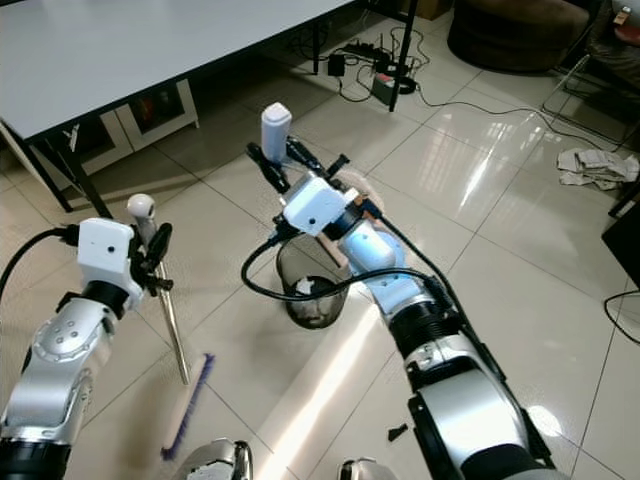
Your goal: Sweep floor
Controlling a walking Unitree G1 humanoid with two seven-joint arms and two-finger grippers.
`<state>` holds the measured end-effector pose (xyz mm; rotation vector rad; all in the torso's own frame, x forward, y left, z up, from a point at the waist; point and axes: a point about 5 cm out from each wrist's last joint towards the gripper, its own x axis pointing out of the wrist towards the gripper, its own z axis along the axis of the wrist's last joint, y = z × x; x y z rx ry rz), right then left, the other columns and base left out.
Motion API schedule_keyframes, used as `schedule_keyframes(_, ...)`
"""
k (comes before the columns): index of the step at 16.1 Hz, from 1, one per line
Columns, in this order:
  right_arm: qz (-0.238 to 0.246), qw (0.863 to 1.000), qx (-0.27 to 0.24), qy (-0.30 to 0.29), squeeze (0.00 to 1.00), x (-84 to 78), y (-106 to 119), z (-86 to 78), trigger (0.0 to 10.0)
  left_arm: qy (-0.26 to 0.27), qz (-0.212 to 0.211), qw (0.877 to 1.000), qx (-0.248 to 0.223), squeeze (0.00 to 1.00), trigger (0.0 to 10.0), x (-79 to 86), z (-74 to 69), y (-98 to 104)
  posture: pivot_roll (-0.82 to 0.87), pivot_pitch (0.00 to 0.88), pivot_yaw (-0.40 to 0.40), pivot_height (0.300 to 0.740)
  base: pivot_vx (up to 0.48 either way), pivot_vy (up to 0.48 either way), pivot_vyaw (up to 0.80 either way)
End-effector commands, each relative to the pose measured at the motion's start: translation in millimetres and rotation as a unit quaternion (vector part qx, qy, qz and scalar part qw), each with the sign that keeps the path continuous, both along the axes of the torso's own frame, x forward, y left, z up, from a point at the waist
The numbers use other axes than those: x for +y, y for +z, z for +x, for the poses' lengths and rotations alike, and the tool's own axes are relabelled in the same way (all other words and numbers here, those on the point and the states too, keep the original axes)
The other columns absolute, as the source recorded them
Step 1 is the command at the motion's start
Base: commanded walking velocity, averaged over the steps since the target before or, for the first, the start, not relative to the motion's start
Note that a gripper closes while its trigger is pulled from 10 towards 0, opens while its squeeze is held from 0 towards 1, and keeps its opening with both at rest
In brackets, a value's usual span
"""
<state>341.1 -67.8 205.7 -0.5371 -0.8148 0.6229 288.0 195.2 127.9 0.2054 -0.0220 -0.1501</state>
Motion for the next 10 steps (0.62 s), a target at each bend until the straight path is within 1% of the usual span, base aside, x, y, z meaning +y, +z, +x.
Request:
schedule_keyframes(1,0.031,0.996,-0.083,-0.012,0.00,-6.3,44.1,1.8,10.0,-0.007,-0.001,1.000,-0.014,0.00,10.0,-3.1,3.6,5.8,0.09,0.102,0.031,0.740,0.000,0.000,0.00)
schedule_keyframes(2,0.031,0.996,-0.083,-0.012,0.00,-6.3,44.1,1.8,10.0,-0.007,-0.001,1.000,-0.014,0.00,10.0,-3.1,3.6,5.8,0.09,0.102,0.031,0.740,0.000,0.000,0.00)
schedule_keyframes(3,0.094,0.981,-0.127,-0.113,0.00,-50.5,94.0,9.7,10.0,-0.029,-0.008,1.000,-0.008,0.00,10.0,-8.5,6.2,3.6,0.05,0.080,0.047,0.740,0.000,0.000,0.00)
schedule_keyframes(4,0.133,0.963,-0.138,-0.188,0.00,-90.8,119.3,8.9,10.0,-0.043,-0.008,0.999,-0.006,0.00,10.0,-12.0,7.5,1.8,0.04,0.077,0.049,0.740,0.000,0.000,0.00)
schedule_keyframes(5,0.161,0.952,-0.117,-0.234,0.00,-119.6,120.7,7.5,10.0,-0.047,-0.008,0.999,-0.004,0.00,10.0,-12.3,7.8,0.8,0.03,0.073,0.052,0.740,0.000,0.000,0.00)
schedule_keyframes(6,0.183,0.939,-0.083,-0.278,0.00,-145.8,112.1,5.5,10.0,-0.054,-0.008,0.998,0.000,0.00,10.0,-12.0,6.9,-1.0,0.02,0.072,0.053,0.740,0.000,0.000,0.00)
schedule_keyframes(7,0.187,0.934,-0.069,-0.296,0.00,-155.3,107.3,4.1,10.0,-0.058,-0.007,0.998,0.002,0.00,10.0,-11.7,6.3,-2.0,0.02,0.071,0.053,0.740,0.000,0.000,0.00)
schedule_keyframes(8,0.189,0.925,-0.044,-0.327,0.00,-173.6,91.1,-1.4,10.0,-0.062,0.001,0.998,0.009,0.00,10.0,-8.5,4.0,-5.3,0.01,0.070,0.053,0.740,0.000,0.000,0.00)
schedule_keyframes(9,0.184,0.919,-0.031,-0.347,0.00,-181.7,81.2,-4.6,10.0,-0.062,0.003,0.998,0.015,0.00,10.0,-6.4,2.8,-7.4,0.01,0.068,0.052,0.740,0.000,0.000,0.00)
schedule_keyframes(10,0.189,0.902,0.010,-0.389,0.00,-196.9,56.0,-14.8,10.0,-0.065,0.004,0.998,0.021,0.00,10.0,-3.4,0.5,-10.0,0.02,0.068,0.052,0.740,0.000,0.000,0.00)
